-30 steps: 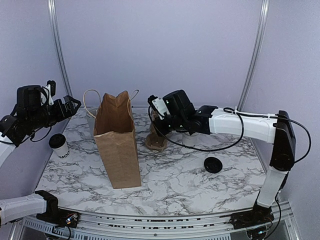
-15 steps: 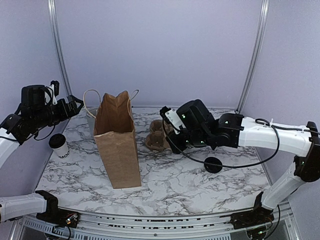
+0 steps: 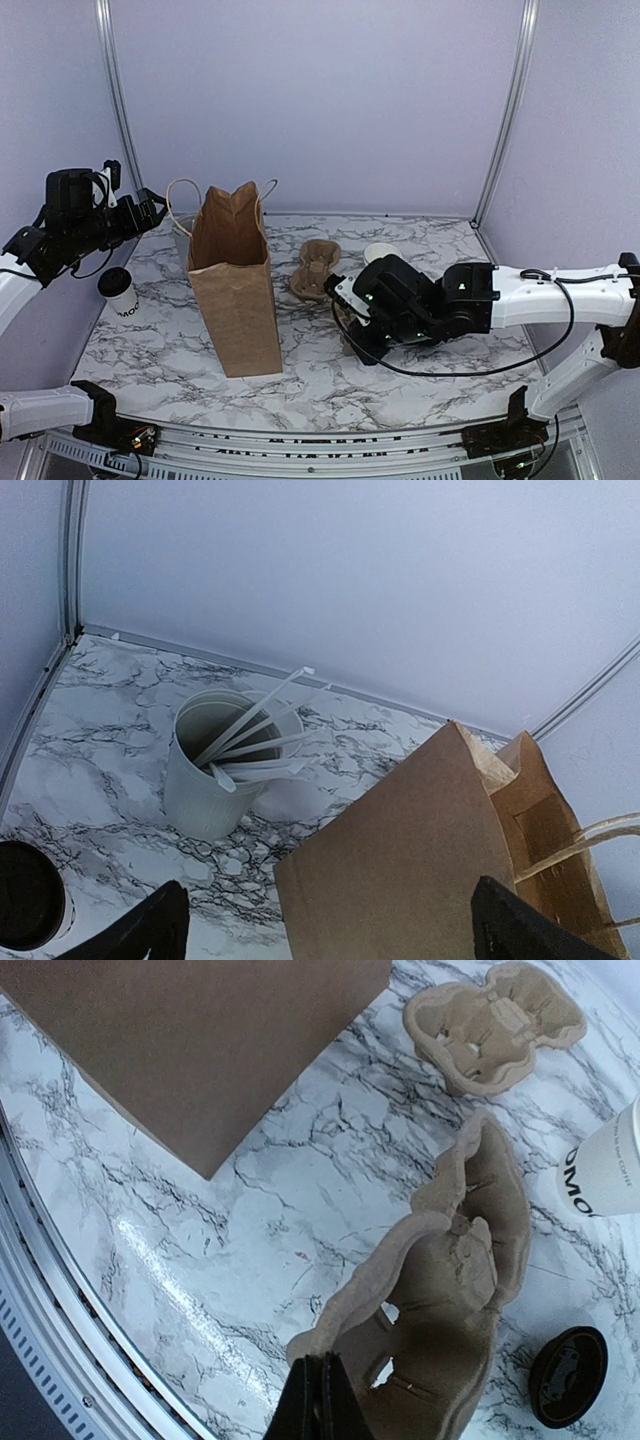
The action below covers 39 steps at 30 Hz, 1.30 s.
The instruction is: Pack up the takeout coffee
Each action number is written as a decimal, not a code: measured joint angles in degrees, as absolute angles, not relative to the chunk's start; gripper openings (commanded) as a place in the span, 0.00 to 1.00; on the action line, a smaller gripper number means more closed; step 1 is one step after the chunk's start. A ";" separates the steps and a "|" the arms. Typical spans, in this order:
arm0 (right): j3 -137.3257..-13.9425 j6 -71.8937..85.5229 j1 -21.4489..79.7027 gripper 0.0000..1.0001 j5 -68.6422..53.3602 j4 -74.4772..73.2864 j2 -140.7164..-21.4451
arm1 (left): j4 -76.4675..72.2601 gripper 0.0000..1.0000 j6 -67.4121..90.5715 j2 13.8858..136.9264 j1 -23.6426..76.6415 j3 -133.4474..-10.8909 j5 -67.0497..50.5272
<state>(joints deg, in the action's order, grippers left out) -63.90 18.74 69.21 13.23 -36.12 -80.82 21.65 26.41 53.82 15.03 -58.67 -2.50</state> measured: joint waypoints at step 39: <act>-69.25 10.28 61.82 0.00 4.82 -27.14 -100.77 | 20.91 0.99 25.71 53.30 15.03 -57.87 -2.04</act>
<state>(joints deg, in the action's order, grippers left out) -69.25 10.28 61.82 4.82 -27.14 -100.77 20.91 25.71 53.30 15.03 -57.87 -2.04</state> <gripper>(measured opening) 0.009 0.992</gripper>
